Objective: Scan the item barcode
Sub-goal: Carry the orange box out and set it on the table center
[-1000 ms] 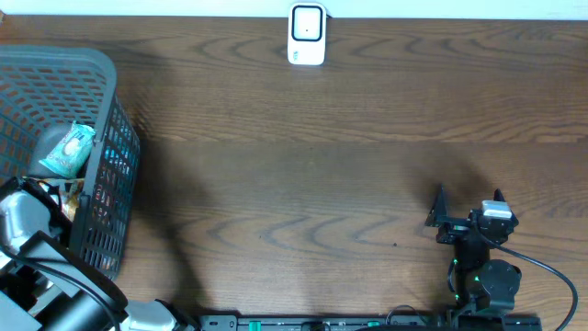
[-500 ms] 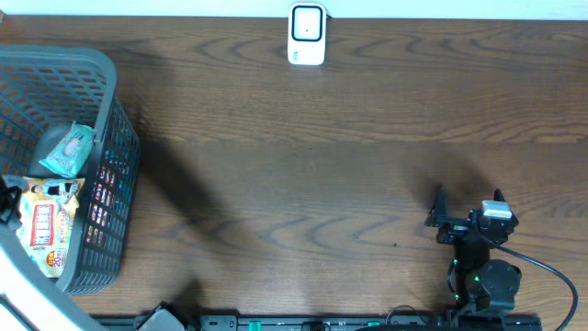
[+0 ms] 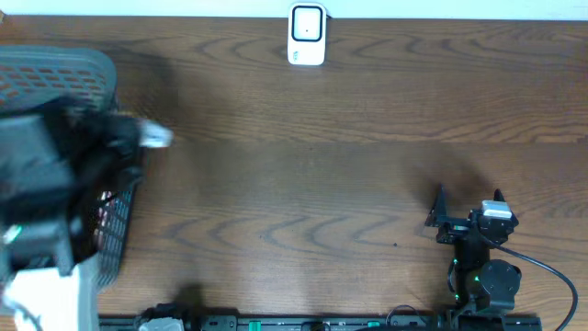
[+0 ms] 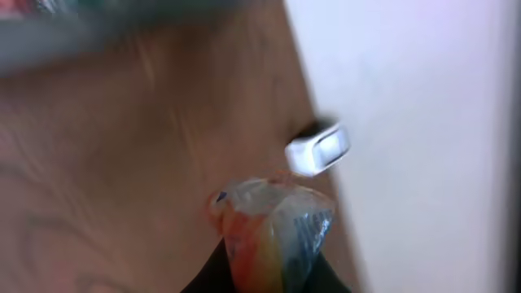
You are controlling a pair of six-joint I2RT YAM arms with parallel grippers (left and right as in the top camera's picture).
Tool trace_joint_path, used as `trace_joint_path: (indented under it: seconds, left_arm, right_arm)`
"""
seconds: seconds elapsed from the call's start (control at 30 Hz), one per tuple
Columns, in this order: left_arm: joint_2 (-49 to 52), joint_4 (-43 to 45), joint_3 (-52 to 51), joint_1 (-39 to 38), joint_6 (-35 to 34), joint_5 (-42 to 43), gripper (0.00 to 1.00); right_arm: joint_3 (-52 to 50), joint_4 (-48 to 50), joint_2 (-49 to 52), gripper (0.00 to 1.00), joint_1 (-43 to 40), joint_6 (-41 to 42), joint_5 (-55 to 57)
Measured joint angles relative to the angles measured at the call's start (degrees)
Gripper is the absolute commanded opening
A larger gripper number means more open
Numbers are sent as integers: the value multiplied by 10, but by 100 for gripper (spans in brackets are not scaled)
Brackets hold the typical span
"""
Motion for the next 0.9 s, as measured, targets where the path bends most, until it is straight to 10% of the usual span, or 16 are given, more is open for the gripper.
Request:
trace_joint_path:
  seconds: [0.33,0.9]
  left_arm:
    - [233,19,-6,-279,11,-143,7]
    - [525,96,-12,-330,11,-162,13]
  right_arm:
    - [0,0,0,99,0,0,0]
    - [0,0,0,99,0,0,0]
